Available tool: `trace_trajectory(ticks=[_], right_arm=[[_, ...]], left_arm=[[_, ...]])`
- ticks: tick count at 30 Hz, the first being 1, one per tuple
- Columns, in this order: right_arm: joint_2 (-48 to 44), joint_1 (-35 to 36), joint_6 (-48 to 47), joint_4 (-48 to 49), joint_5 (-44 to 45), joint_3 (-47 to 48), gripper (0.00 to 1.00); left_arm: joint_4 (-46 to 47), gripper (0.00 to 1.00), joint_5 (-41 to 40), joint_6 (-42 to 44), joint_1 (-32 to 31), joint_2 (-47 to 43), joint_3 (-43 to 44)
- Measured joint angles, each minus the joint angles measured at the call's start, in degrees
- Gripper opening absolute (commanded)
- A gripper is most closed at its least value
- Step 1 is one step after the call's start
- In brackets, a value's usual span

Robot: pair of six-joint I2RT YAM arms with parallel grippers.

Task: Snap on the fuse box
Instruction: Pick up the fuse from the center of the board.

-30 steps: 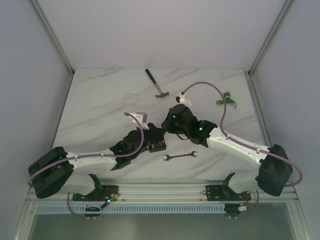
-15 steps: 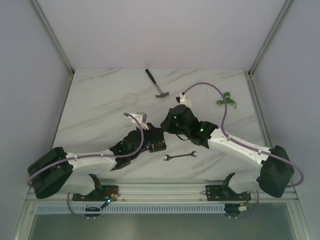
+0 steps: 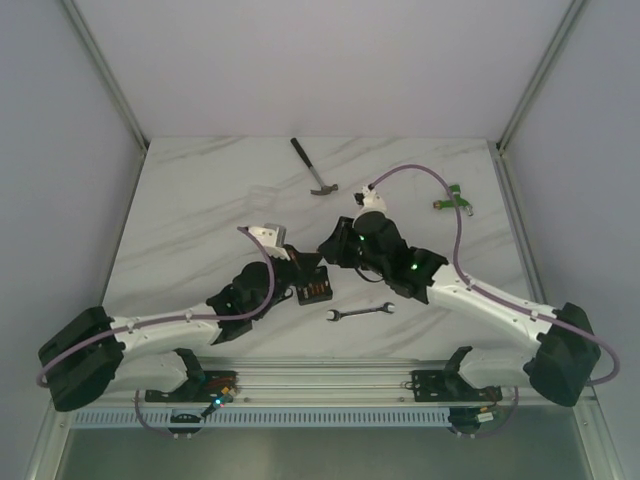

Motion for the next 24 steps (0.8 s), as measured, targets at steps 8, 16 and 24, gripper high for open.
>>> trace_trajectory(ticks=[8,16,24], right_arm=[[-7.13,-4.7,-16.24,3.52,-7.58,-2.05,0.47],[-13.84,-10.67,-35.56,5.11,-28.68,-5.79,0.49],[-15.52,-11.21,-47.1,5.05,-45.09,-5.79,0.49]], left_arm=[[-3.89,0.0,9.9,5.84,6.19,-8.09,-2.45],[-9.73,0.0,25.29,11.91,9.35,-15.72,-2.29],[-15.08,0.0,36.81,15.17,9.44,-17.33,0.79]])
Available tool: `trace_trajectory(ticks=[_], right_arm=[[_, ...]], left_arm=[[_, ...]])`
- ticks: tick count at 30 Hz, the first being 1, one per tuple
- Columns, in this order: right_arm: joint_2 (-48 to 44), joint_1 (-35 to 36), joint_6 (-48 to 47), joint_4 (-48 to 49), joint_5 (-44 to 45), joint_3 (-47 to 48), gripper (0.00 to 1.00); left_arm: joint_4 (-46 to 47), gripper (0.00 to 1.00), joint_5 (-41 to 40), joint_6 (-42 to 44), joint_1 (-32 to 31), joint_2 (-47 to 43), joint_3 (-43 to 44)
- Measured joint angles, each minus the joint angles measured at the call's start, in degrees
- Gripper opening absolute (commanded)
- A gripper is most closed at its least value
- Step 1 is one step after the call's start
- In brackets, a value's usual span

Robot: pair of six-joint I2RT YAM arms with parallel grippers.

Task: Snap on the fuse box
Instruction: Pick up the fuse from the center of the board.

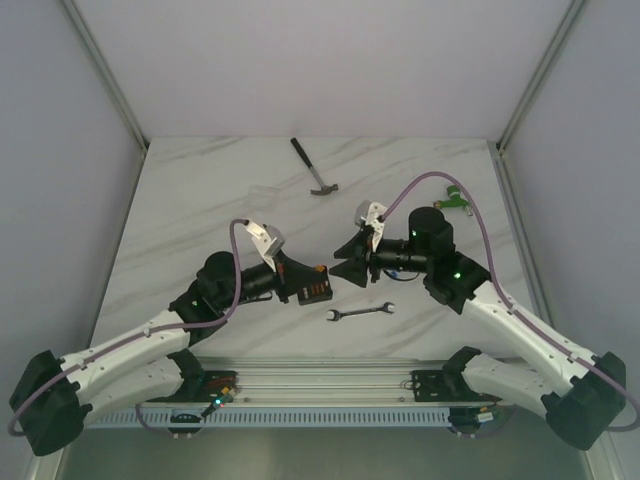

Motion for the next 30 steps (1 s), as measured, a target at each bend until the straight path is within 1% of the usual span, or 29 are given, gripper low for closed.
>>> trace_trajectory(ticks=[2,7,12,17,23,27,28,30], right_arm=[[0.76,0.0,-1.53,-0.02,-3.08,0.02,0.48],[3.85,0.0,-3.96,-1.27,-8.59,0.17,0.43],[5.18,-0.02,-5.38,-2.56,-12.55,0.48,0.38],[5.31,-0.07,-6.34,-2.93,-14.97,0.74,0.31],[5.29,-0.07,-6.99,-2.99,-16.48,1.11,0.19],[5.31,-0.11,-7.19,-3.23,-17.22,1.25,0.03],[5.31,-0.13,-7.21,-3.43,-17.35,1.29,0.0],[5.35,-0.15,-7.3,-3.54,-17.62,1.31,0.0]], left_arm=[[-0.02,0.0,2.23,0.33,0.0,-0.02,0.28],[-0.15,0.0,7.26,0.55,0.0,0.57,1.31],[-0.17,0.0,10.4,0.61,0.0,1.42,2.14],[-0.15,0.0,12.66,0.61,0.0,1.95,2.21],[-0.15,0.0,13.99,0.59,-0.02,2.16,2.21],[-0.13,0.0,14.67,0.59,-0.02,2.16,2.21],[-0.13,0.0,14.82,0.59,0.0,2.16,2.21],[-0.15,0.0,14.95,0.57,0.0,2.16,2.21]])
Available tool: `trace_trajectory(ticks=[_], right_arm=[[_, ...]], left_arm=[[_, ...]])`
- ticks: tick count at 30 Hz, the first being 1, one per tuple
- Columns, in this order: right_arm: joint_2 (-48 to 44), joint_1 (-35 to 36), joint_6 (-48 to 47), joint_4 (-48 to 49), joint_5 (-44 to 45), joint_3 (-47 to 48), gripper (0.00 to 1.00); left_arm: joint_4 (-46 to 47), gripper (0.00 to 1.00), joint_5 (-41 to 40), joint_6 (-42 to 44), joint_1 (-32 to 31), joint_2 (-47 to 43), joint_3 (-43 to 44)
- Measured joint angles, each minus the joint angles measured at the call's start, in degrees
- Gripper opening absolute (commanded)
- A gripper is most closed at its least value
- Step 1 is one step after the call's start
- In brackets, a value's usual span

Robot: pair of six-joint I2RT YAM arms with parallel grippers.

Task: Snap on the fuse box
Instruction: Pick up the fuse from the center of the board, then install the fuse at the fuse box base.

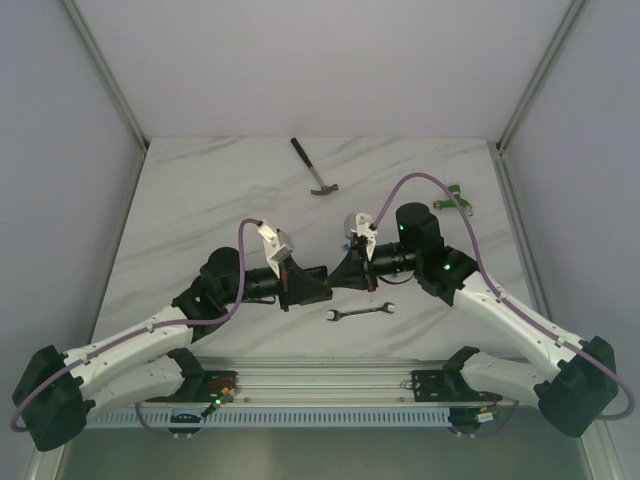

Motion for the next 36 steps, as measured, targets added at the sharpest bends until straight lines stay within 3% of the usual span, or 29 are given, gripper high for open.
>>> trace_trajectory(ticks=[2,7,15,24,36], right_arm=[[0.13,-0.02,0.0,-0.24,-0.09,0.09,0.0],[0.92,-0.11,0.28,-0.22,1.22,0.35,0.0],[4.92,0.66,5.77,-0.37,14.32,0.98,0.0],[12.74,7.52,15.17,-2.21,38.73,4.61,0.0],[26.29,14.05,27.02,-7.74,62.2,11.87,0.0]], left_arm=[[-0.04,0.04,0.0,0.0,-0.02,0.0,0.0],[-1.09,0.35,-3.04,-0.26,-0.11,-0.46,-0.02],[-7.37,0.66,-24.22,-6.69,1.88,-4.5,-2.25],[-11.96,0.78,-35.87,-20.09,5.46,-2.43,-7.98],[-11.52,0.79,-33.62,-27.63,7.72,13.84,-7.41]])
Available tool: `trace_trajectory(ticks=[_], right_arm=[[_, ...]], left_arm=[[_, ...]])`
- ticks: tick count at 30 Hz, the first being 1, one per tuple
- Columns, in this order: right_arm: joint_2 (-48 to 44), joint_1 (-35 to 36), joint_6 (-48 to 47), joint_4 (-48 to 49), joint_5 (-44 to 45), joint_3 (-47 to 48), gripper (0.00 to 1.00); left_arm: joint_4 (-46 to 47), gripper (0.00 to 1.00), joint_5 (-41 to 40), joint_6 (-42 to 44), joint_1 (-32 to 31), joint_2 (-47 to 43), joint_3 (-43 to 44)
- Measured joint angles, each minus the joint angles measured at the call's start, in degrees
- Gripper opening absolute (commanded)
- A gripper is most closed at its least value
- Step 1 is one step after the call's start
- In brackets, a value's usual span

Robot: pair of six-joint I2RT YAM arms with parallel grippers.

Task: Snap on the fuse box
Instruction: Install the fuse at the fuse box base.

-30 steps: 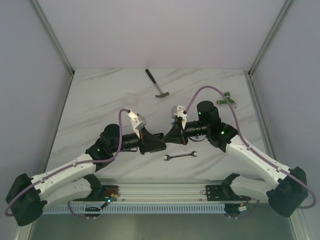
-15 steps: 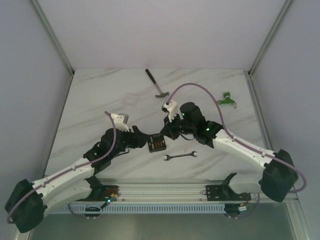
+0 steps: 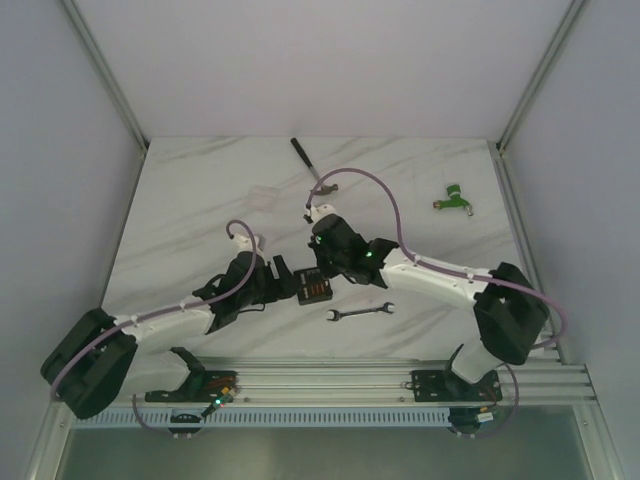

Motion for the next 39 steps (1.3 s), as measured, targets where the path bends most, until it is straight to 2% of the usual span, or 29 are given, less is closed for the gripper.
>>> trace_trajectory(ticks=[6,15,23,39], right_arm=[[5.38,0.76,4.0,-1.92,5.01,2.1,0.0],[10.71,1.27,7.23,-3.1,7.5,4.31,0.0],[13.09,1.4,8.5,-3.87,7.76,5.75,0.0],[13.7,1.53,11.52,-5.22,8.83,6.34,0.0]], left_arm=[[2.6,0.77,2.62,-1.09,0.07,4.24,0.66],[7.72,0.71,6.34,-2.47,0.09,8.87,1.09],[9.88,0.67,8.37,-3.37,0.09,11.08,1.25],[10.69,0.65,9.49,-4.59,0.09,11.39,1.25]])
